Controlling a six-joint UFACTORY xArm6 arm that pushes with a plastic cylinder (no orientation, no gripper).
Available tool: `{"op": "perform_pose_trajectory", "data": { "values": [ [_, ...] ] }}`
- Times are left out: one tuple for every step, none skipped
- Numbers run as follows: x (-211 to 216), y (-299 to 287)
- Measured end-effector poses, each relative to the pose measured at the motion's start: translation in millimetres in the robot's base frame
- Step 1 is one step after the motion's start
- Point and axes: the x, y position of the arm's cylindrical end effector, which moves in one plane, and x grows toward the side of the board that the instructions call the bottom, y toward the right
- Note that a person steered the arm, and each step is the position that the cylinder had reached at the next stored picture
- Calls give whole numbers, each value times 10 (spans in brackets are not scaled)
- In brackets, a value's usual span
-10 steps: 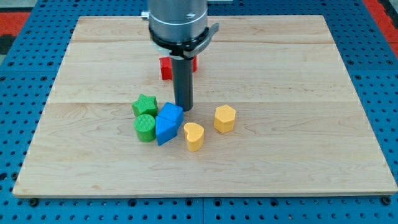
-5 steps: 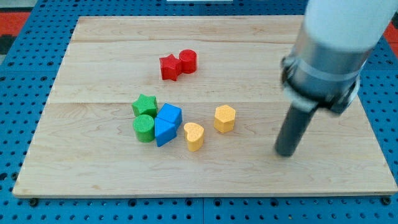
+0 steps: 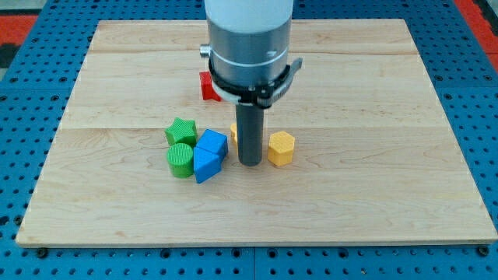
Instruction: Push the yellow blocks close to the red blocks
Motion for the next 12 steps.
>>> {"op": "perform_pose_trajectory", "data": {
  "values": [
    [-550,0],
    [-1078,-39],
    [-981,793],
    [-569,1647],
    [118,1589],
    [316,936],
    [67,321],
    [-157,-41],
    [-491,-78],
    [-858,-69],
    [-1052,-23],
    [-980,465]
  ]
}}
